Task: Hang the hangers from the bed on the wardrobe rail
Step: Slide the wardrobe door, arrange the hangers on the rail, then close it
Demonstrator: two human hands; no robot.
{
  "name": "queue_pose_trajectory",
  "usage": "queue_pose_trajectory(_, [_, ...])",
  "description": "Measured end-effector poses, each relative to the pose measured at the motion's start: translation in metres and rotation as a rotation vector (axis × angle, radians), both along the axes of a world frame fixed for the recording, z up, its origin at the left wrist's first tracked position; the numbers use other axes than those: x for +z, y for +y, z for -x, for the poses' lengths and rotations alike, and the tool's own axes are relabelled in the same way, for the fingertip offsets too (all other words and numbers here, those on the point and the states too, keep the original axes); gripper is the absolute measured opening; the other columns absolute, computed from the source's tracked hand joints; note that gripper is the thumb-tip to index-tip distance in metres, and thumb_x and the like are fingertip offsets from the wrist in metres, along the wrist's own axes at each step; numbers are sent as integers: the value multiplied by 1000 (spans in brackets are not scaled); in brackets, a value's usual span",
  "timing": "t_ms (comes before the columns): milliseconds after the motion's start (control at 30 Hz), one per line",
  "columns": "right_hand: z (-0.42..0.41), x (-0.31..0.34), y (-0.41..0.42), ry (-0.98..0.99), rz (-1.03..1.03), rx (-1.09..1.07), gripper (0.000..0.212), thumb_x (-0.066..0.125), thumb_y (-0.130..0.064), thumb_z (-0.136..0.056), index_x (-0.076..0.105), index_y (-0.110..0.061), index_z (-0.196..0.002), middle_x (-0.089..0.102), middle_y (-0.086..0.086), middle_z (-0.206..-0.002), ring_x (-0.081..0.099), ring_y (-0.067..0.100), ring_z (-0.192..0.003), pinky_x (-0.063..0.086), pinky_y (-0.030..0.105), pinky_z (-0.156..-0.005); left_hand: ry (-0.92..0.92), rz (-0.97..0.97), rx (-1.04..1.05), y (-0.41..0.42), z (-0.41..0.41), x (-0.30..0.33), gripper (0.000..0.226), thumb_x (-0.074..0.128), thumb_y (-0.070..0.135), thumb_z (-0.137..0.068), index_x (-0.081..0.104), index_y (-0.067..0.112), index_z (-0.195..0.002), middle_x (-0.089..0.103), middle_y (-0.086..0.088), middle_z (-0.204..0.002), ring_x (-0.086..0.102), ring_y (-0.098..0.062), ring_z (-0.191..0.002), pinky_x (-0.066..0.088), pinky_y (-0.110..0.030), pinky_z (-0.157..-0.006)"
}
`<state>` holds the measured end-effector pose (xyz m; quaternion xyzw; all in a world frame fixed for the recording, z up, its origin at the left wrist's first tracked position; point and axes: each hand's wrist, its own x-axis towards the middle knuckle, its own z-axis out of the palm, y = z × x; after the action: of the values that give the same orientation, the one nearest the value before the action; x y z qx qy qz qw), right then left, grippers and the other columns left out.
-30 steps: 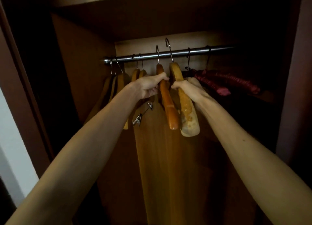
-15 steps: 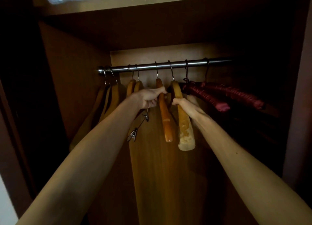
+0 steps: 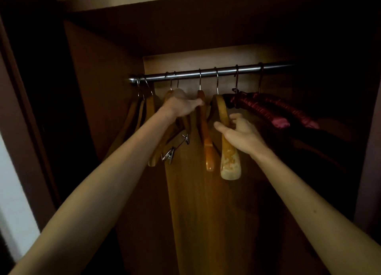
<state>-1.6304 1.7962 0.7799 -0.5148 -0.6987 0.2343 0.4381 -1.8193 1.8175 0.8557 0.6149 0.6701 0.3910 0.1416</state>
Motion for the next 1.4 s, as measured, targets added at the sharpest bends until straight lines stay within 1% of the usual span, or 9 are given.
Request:
queue_pose_trajectory(133, [7, 5, -45, -146, -198, -35, 74, 58, -60, -91, 36, -21, -150, 41, 2, -153, 42, 23, -139, 39, 41, -108, 275, -264, 286, -23, 23, 15, 36, 63, 48, -96, 69, 16, -112, 64, 4, -107, 61, -15, -105, 50, -33, -91])
queue_pose_trajectory(233, [24, 22, -72, -185, -289, 39, 70, 62, -54, -91, 40, -21, -149, 45, 0, -151, 46, 19, -136, 40, 36, -107, 445, -218, 460, -33, 38, 10, 41, 61, 53, -96, 70, 16, -112, 69, -3, -109, 67, -26, -106, 48, -36, -82])
queue_pose_trajectory(433, [84, 28, -76, -263, -100, 182, 62, 69, -48, -87, 51, -17, -137, 62, 2, -126, 61, 20, -109, 46, 28, -77, 616, -64, 481, -29, 36, -9, 87, 47, 83, -83, 61, 9, -129, 65, -12, -127, 63, -31, -116, 50, -42, -89])
queue_pose_trajectory(633, [130, 7, -53, -169, 106, 239, 91, 80, -43, -78, 35, -4, -146, 56, 15, -135, 55, 33, -124, 52, 37, -90, 671, 64, 377, -25, 26, -16, 95, 59, 85, -74, 54, 13, -135, 61, -12, -133, 58, -32, -124, 47, -40, -91])
queue_pose_trajectory(767, [140, -8, -45, -77, 95, 196, 53, 81, -36, -74, 62, -1, -109, 70, 18, -97, 69, 33, -90, 60, 40, -72, 612, 22, 352, -25, 22, -19, 56, 70, 60, -86, 64, 14, -117, 66, -6, -121, 62, -27, -116, 43, -37, -82])
queue_pose_trajectory(867, [140, -7, -48, -2, 65, 170, 39, 78, -27, -75, 64, -3, -103, 70, 15, -95, 69, 32, -87, 61, 40, -70, 562, 37, 311, -27, 18, -16, 41, 67, 51, -92, 64, 15, -110, 62, -2, -108, 62, -24, -102, 41, -34, -76])
queue_pose_trajectory(1067, [128, 25, -41, -19, 85, 163, 40, 73, -22, -82, 58, -8, -117, 66, 10, -104, 66, 28, -96, 58, 35, -77, 529, 47, 247, -21, 12, 11, 66, 69, 46, -87, 50, 15, -143, 59, -9, -137, 61, -30, -119, 51, -38, -88])
queue_pose_trajectory(1200, [118, 49, -37, 8, 81, 232, 29, 69, -15, -81, 69, -8, -108, 69, 13, -112, 67, 30, -106, 56, 39, -93, 443, 80, 187, -15, 6, 28, 63, 68, 42, -92, 49, 11, -143, 55, -13, -142, 57, -32, -124, 48, -39, -93])
queue_pose_trajectory(1400, [109, 31, -37, -10, 230, 247, 21, 67, -12, -71, 71, -8, -91, 73, 17, -98, 70, 32, -92, 59, 48, -87, 337, 258, 144, 8, 5, -7, 48, 64, 40, -96, 61, 7, -131, 60, -11, -136, 57, -29, -125, 45, -36, -104])
